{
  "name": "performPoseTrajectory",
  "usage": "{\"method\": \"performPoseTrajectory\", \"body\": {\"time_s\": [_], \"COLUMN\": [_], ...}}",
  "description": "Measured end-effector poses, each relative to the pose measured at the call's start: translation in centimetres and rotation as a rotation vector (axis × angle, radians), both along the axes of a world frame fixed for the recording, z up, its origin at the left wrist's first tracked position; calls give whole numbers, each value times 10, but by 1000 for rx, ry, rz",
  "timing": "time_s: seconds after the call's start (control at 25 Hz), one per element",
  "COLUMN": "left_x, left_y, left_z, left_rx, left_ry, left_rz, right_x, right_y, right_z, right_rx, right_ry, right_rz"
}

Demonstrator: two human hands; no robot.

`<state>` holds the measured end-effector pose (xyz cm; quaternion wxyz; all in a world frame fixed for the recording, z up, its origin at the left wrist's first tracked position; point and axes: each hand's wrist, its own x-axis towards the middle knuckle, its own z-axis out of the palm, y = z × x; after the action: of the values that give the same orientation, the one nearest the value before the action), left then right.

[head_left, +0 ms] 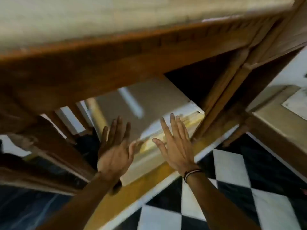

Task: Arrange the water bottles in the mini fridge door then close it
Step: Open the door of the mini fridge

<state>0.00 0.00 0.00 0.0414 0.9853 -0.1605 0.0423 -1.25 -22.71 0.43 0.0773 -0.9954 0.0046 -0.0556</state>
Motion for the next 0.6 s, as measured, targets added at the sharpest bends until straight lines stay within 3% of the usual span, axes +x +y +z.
{"method": "performPoseTrajectory", "body": {"time_s": [0.12, 0.32, 0.6], "left_x": [25, 40, 39], "left_y": [13, 19, 20], "left_z": [-58, -81, -71], "left_rx": [-27, -2, -46], "left_ry": [17, -9, 119], "left_rz": [88, 92, 50], "right_x": [43, 61, 50], "right_y": [18, 18, 15], "right_z": [-60, -113, -100], "right_rx": [8, 34, -58], "right_ry": [-125, -438, -286], "right_rz": [43, 64, 138]}}
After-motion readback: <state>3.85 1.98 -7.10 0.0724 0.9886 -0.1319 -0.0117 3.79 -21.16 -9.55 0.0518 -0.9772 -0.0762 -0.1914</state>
